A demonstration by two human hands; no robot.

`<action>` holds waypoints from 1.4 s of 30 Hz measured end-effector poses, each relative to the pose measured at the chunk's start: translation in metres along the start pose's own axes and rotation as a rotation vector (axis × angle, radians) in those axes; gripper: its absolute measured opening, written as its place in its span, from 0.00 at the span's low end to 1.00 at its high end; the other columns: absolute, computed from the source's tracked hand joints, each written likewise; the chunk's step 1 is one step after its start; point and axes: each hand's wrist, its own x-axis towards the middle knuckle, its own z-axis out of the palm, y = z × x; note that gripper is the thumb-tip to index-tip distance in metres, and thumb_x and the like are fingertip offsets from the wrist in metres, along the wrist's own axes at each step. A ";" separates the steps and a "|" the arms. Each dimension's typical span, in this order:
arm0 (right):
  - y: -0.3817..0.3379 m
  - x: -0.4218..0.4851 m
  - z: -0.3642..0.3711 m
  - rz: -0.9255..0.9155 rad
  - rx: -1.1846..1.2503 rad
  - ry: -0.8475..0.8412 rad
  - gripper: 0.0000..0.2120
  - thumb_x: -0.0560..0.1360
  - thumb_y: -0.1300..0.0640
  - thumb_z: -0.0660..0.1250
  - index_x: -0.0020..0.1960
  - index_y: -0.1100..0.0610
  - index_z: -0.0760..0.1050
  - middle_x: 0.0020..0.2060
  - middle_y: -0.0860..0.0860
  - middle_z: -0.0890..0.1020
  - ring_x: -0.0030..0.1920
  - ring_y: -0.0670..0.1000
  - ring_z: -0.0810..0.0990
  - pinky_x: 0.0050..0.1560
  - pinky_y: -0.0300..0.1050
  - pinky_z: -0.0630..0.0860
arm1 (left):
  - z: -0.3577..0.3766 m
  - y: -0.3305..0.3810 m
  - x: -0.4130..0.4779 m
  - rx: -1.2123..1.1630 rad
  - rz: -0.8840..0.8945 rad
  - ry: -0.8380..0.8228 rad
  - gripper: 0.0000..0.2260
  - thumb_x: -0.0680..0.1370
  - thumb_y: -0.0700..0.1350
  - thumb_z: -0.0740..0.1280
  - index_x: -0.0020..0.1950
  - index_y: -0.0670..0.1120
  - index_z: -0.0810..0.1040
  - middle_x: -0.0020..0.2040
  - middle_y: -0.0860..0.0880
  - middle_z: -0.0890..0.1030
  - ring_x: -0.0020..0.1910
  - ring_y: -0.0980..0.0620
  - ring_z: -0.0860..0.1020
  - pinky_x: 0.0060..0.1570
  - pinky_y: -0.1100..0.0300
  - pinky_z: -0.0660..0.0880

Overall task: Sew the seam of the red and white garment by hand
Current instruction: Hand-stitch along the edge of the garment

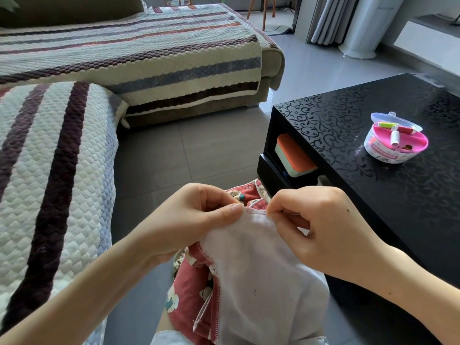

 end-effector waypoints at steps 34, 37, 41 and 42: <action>0.001 -0.001 0.006 0.113 0.187 -0.050 0.04 0.69 0.61 0.65 0.36 0.56 0.76 0.23 0.47 0.70 0.25 0.50 0.67 0.27 0.34 0.61 | 0.004 0.002 0.001 0.066 0.006 0.041 0.07 0.73 0.44 0.70 0.36 0.46 0.84 0.33 0.49 0.82 0.33 0.57 0.78 0.33 0.66 0.73; 0.001 -0.002 0.007 0.131 0.260 -0.052 0.04 0.69 0.61 0.65 0.36 0.57 0.77 0.24 0.48 0.71 0.24 0.48 0.67 0.28 0.33 0.60 | 0.004 0.001 0.002 0.079 0.007 0.040 0.08 0.74 0.44 0.70 0.36 0.46 0.84 0.33 0.49 0.82 0.33 0.57 0.78 0.34 0.66 0.73; 0.004 0.000 0.009 0.197 0.498 -0.041 0.05 0.69 0.63 0.65 0.36 0.60 0.78 0.26 0.53 0.74 0.26 0.47 0.67 0.28 0.34 0.63 | 0.003 0.002 0.003 0.032 0.010 0.021 0.07 0.74 0.43 0.69 0.38 0.43 0.84 0.34 0.49 0.82 0.34 0.57 0.78 0.34 0.67 0.73; 0.005 0.001 0.010 0.217 0.567 -0.045 0.05 0.69 0.62 0.65 0.37 0.61 0.79 0.27 0.55 0.76 0.27 0.52 0.70 0.28 0.39 0.65 | 0.002 0.002 0.003 0.011 0.009 0.013 0.07 0.73 0.43 0.69 0.39 0.42 0.84 0.34 0.49 0.82 0.34 0.57 0.78 0.34 0.67 0.74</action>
